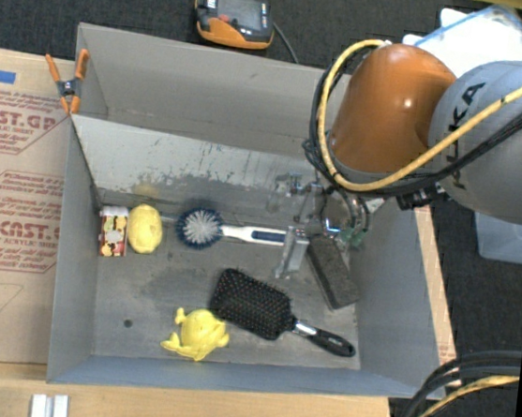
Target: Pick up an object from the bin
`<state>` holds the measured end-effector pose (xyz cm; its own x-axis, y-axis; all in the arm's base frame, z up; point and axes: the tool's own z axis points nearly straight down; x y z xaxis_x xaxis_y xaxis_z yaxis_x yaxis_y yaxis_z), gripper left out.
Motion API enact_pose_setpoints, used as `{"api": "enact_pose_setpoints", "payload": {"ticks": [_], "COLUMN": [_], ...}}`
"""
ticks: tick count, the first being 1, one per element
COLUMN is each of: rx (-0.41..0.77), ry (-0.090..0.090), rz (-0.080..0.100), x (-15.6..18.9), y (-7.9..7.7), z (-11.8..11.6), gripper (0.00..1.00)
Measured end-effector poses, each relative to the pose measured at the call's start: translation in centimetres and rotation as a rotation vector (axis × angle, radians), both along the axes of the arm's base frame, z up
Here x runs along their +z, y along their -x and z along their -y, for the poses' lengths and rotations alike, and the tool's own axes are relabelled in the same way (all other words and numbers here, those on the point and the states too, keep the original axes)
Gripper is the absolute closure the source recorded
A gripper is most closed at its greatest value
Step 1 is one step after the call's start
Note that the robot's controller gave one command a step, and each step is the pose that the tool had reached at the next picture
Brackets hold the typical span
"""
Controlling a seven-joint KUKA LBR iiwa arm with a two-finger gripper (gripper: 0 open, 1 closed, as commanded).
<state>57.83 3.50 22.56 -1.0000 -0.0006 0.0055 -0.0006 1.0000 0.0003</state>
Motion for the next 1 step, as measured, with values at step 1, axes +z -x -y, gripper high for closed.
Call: {"api": "enact_pose_setpoints", "payload": {"ticks": [1], "rx": [-0.001], "ry": [-0.001], "rz": [0.008], "x": [0.5], "y": [-0.13], "z": [0.01], "gripper": [0.0]}}
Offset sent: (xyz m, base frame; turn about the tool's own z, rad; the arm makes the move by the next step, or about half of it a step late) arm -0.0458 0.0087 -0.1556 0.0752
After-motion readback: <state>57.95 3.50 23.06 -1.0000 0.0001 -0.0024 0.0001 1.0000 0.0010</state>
